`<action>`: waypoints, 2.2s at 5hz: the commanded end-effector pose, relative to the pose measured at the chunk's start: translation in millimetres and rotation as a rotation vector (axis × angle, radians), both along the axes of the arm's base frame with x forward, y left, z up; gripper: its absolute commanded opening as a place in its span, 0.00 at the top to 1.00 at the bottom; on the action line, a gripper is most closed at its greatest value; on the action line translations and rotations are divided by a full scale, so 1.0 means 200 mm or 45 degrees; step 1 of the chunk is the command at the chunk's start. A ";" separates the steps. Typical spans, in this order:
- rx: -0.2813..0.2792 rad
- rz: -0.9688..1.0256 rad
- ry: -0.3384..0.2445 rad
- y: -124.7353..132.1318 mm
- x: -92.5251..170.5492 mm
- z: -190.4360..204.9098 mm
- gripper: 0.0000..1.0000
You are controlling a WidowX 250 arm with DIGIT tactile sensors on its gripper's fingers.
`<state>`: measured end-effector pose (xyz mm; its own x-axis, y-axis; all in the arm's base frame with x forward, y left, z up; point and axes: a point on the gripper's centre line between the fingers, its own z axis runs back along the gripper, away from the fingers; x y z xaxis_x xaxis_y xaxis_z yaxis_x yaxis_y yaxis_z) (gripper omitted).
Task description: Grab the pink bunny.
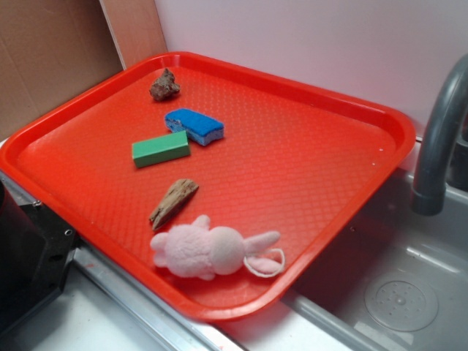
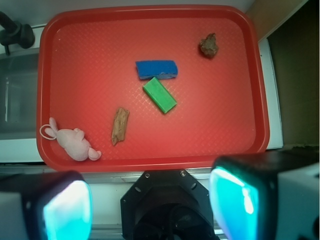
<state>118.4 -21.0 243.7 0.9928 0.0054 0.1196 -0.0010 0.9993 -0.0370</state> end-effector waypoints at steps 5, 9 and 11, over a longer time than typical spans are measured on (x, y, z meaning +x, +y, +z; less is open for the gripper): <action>-0.114 -0.633 0.044 -0.43 -0.02 -0.38 0.00; -0.131 -0.874 0.102 -0.57 0.00 -0.98 0.00; -0.134 -0.895 0.122 -0.63 0.12 -1.07 0.00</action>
<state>143.4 -146.3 25.7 0.7759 -0.6296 0.0409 0.6264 0.7611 -0.1685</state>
